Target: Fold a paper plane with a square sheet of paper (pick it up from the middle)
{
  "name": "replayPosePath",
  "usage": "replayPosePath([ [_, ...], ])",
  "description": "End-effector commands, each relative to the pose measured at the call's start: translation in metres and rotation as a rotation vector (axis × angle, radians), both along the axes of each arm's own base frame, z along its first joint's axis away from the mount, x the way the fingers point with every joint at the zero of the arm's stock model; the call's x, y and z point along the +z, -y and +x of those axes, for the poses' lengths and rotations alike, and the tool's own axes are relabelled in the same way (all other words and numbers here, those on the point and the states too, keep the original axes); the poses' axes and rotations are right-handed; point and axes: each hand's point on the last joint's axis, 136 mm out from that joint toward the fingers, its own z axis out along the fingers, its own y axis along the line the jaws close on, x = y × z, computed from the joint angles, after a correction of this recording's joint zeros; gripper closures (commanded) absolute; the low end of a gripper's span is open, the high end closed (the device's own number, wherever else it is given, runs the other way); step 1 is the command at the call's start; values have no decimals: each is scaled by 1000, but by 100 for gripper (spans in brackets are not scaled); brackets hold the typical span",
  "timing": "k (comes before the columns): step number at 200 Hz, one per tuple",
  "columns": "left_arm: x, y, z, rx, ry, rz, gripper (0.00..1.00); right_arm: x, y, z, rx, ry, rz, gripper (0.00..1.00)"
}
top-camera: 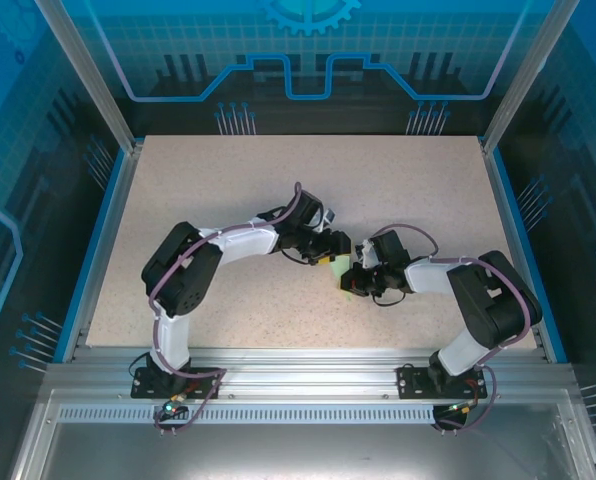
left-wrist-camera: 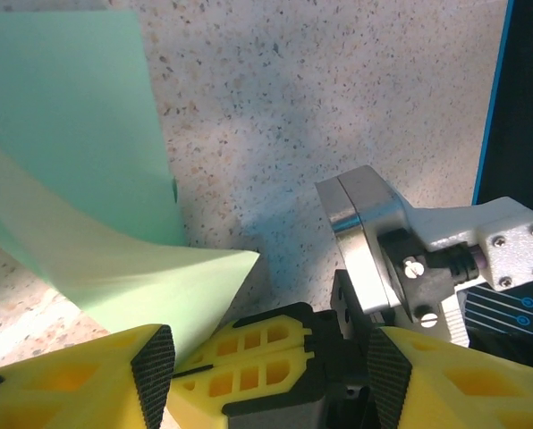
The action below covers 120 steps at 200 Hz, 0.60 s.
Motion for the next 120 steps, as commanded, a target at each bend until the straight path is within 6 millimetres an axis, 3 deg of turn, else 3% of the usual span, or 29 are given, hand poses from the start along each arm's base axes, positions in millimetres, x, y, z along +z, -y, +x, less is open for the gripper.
replayPosePath([
  [1, -5, 8, 3, -15, -4, -49, 37, -51, 39, -35, -51, -158, -201, 95],
  [58, -36, 6, 16, -2, 6, 1, 38, -51, 41, -38, -45, -168, -207, 95],
  [120, -49, -8, 45, -4, 81, 33, 38, -53, 46, -50, -33, -186, -218, 95],
])
